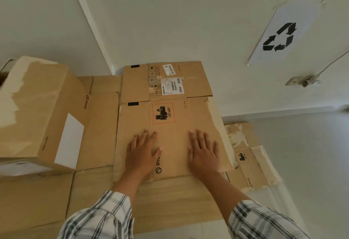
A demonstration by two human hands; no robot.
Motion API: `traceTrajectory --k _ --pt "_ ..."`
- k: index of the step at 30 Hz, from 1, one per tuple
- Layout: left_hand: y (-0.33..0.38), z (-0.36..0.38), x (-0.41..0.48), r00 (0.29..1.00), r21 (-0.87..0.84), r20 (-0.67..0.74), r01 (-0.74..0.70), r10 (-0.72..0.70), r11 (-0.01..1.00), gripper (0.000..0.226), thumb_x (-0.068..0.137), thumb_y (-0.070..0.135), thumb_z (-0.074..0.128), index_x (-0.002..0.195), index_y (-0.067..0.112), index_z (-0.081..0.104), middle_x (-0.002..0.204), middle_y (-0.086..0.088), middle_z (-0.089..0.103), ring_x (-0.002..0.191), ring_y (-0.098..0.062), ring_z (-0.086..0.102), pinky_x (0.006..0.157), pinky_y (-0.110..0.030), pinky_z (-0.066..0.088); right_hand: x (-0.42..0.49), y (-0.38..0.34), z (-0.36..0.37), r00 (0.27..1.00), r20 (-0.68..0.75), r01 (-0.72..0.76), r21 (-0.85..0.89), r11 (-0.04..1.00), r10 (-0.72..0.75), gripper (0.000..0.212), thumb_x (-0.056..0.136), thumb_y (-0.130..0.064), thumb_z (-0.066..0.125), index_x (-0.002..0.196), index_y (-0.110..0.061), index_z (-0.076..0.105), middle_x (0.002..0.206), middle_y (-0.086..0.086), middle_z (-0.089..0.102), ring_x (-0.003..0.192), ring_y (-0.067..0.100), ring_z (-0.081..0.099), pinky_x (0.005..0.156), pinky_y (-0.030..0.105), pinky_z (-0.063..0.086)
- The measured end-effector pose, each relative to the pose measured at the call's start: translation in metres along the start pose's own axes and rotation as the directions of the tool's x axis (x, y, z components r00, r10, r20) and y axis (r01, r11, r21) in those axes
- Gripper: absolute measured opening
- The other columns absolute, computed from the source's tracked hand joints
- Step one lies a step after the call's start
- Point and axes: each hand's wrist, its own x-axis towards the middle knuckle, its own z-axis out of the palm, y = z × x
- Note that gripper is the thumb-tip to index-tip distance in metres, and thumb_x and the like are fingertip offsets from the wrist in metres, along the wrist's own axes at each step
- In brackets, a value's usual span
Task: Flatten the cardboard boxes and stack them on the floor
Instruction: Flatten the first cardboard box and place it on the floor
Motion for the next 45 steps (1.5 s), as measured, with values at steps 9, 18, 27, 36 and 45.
traceTrajectory --k 9,18,27,36,45 --pt "0.000 -0.012 -0.024 0.994 0.006 0.015 0.108 -0.108 0.994 0.061 0.090 0.059 0.051 0.146 0.048 0.031 0.161 0.006 0.019 0.145 -0.030 0.017 0.114 -0.053 0.021 -0.018 0.012 -0.020 0.993 -0.100 -0.061 -0.040 0.997 0.057 0.053 0.091 -0.061 0.040 0.140 -0.044 0.032 0.153 -0.005 0.027 0.141 0.027 0.024 0.110 0.057 0.017" --pt "-0.015 -0.035 -0.024 0.788 -0.273 0.125 0.612 -0.603 0.742 0.100 0.067 0.055 0.083 0.138 0.031 0.017 0.151 -0.008 0.007 0.132 -0.041 0.023 0.100 -0.057 0.040 0.002 0.044 -0.077 0.864 0.040 -0.487 0.318 0.814 0.501 0.089 0.075 -0.053 0.077 0.139 -0.010 0.034 0.132 0.015 0.050 0.117 0.036 0.055 0.085 0.049 0.049" --pt "0.014 -0.062 -0.043 0.876 -0.490 -0.062 0.391 -0.479 0.779 0.036 0.096 0.041 0.057 0.114 0.010 0.059 0.105 -0.011 0.067 0.087 -0.029 0.060 0.075 -0.036 0.050 -0.023 0.037 -0.122 0.908 -0.146 -0.354 0.235 0.905 0.393 0.040 0.093 -0.035 0.061 0.116 -0.012 0.038 0.106 0.008 0.064 0.078 0.027 0.058 0.061 0.035 0.041" --pt "0.160 -0.055 -0.094 0.857 -0.453 -0.268 0.291 -0.440 0.843 0.029 0.098 0.037 0.053 0.106 0.010 0.063 0.094 -0.009 0.068 0.075 -0.027 0.056 0.064 -0.032 0.045 -0.073 0.150 -0.192 0.896 -0.297 -0.258 0.259 0.931 0.331 0.035 0.095 -0.034 0.058 0.114 -0.011 0.039 0.109 0.007 0.061 0.092 0.033 0.064 0.067 0.039 0.046" --pt "0.339 0.002 -0.122 0.885 -0.420 -0.273 0.244 -0.378 0.874 0.030 0.098 0.036 0.052 0.106 0.009 0.062 0.097 -0.012 0.067 0.077 -0.027 0.054 0.067 -0.032 0.045 -0.121 0.330 -0.241 0.876 -0.337 -0.275 0.238 0.931 0.345 0.036 0.096 -0.033 0.057 0.116 -0.009 0.040 0.109 0.008 0.060 0.094 0.035 0.063 0.069 0.040 0.045"
